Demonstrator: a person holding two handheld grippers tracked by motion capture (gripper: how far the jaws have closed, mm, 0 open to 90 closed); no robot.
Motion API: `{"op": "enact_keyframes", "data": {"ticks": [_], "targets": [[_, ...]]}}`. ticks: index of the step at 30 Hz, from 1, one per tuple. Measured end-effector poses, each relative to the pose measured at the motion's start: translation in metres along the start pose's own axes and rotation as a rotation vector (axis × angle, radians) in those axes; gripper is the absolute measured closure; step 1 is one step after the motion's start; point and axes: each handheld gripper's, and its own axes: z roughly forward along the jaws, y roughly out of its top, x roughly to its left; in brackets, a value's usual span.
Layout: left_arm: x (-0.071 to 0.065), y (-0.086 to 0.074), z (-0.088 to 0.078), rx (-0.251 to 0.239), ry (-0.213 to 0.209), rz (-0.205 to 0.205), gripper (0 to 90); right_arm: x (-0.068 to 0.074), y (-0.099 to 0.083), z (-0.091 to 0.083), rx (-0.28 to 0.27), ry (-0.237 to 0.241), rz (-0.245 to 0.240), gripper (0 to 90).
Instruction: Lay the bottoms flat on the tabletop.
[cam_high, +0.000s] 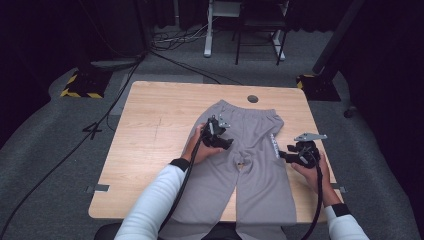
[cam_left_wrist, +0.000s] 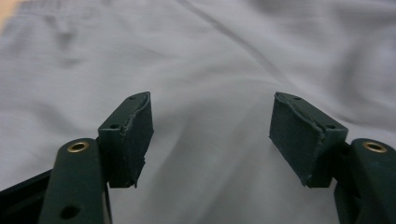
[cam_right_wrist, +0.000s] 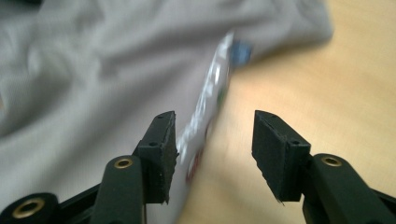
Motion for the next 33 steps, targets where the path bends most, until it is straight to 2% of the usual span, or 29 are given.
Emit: {"op": "enact_keyframes", "data": {"ticks": [2,3,4,5,6,8,10,11,12,13,14,15,16,18,20,22,24,25,26,27,28,30,31,32,33], "targets": [[0.005,-0.001,0.010,0.027,0.022,0.002,31.1,0.006,-0.007,0.002,0.018,0.029,-0.017,45.6],[0.007,-0.002,0.012,0.025,0.017,-0.005,31.6,0.012,-0.008,0.003,0.039,0.020,-0.042,45.1],[0.010,-0.002,0.012,0.026,0.013,-0.019,31.5,0.016,-0.008,0.004,0.044,0.016,-0.049,45.1],[0.013,-0.004,0.012,0.020,0.024,-0.034,31.6,0.019,-0.008,0.004,0.045,0.031,-0.048,45.8],[0.017,-0.006,0.010,0.024,0.034,-0.049,31.7,0.022,-0.008,0.006,0.059,0.025,-0.049,48.5],[0.026,-0.010,0.006,0.030,0.050,-0.072,31.6,0.025,-0.007,0.010,0.094,-0.046,-0.087,57.6],[0.037,-0.019,0.000,0.022,0.073,-0.112,31.7,0.024,-0.007,0.014,0.095,-0.062,-0.082,69.7],[0.045,-0.023,-0.004,0.027,0.091,-0.124,31.7,0.023,-0.005,0.015,0.095,-0.082,-0.082,75.8],[0.052,-0.027,-0.007,0.028,0.128,-0.140,31.7,0.023,-0.003,0.017,0.098,-0.111,-0.084,81.7],[0.060,-0.031,-0.011,0.033,0.144,-0.171,31.7,0.022,0.000,0.019,0.100,-0.124,-0.087,86.4],[0.069,-0.035,-0.014,0.037,0.136,-0.215,31.7,0.021,0.003,0.021,0.101,-0.135,-0.088,87.9],[0.076,-0.038,-0.017,0.041,0.125,-0.243,31.5,0.021,0.008,0.024,0.101,-0.152,-0.091,88.2],[0.080,-0.041,-0.020,0.047,0.143,-0.242,31.4,0.021,0.013,0.026,0.098,-0.173,-0.100,88.3],[0.084,-0.045,-0.024,0.050,0.151,-0.253,31.5,0.019,0.026,0.030,0.090,-0.206,-0.094,88.3],[0.084,-0.048,-0.028,0.059,0.169,-0.245,31.6,0.021,0.039,0.030,0.069,-0.224,-0.097,88.3],[0.082,-0.051,-0.033,0.063,0.185,-0.226,31.8,0.034,0.058,0.024,0.035,-0.211,-0.135,88.2],[0.080,-0.054,-0.036,0.065,0.191,-0.210,31.8,0.057,0.073,0.014,0.001,-0.160,-0.193,88.1],[0.079,-0.056,-0.039,0.068,0.193,-0.202,31.8,0.071,0.079,0.010,-0.010,-0.114,-0.221,88.0],[0.079,-0.058,-0.040,0.065,0.200,-0.197,31.8,0.091,0.084,0.007,-0.013,-0.058,-0.264,87.7],[0.078,-0.061,-0.043,0.064,0.210,-0.186,31.8,0.103,0.087,0.007,-0.014,-0.031,-0.296,87.4],[0.078,-0.063,-0.045,0.058,0.215,-0.184,31.8,0.125,0.088,0.009,-0.005,0.020,-0.344,86.9],[0.079,-0.067,-0.048,0.054,0.206,-0.203,31.8,0.154,0.088,0.014,0.014,0.083,-0.400,84.4],[0.080,-0.071,-0.050,0.043,0.200,-0.212,31.8,0.169,0.087,0.018,0.026,0.124,-0.421,78.2],[0.080,-0.073,-0.051,0.036,0.197,-0.219,31.8,0.185,0.085,0.025,0.036,0.194,-0.437,70.8],[0.080,-0.076,-0.052,0.030,0.190,-0.227,31.8,0.194,0.083,0.028,0.049,0.240,-0.445,68.1]]}}
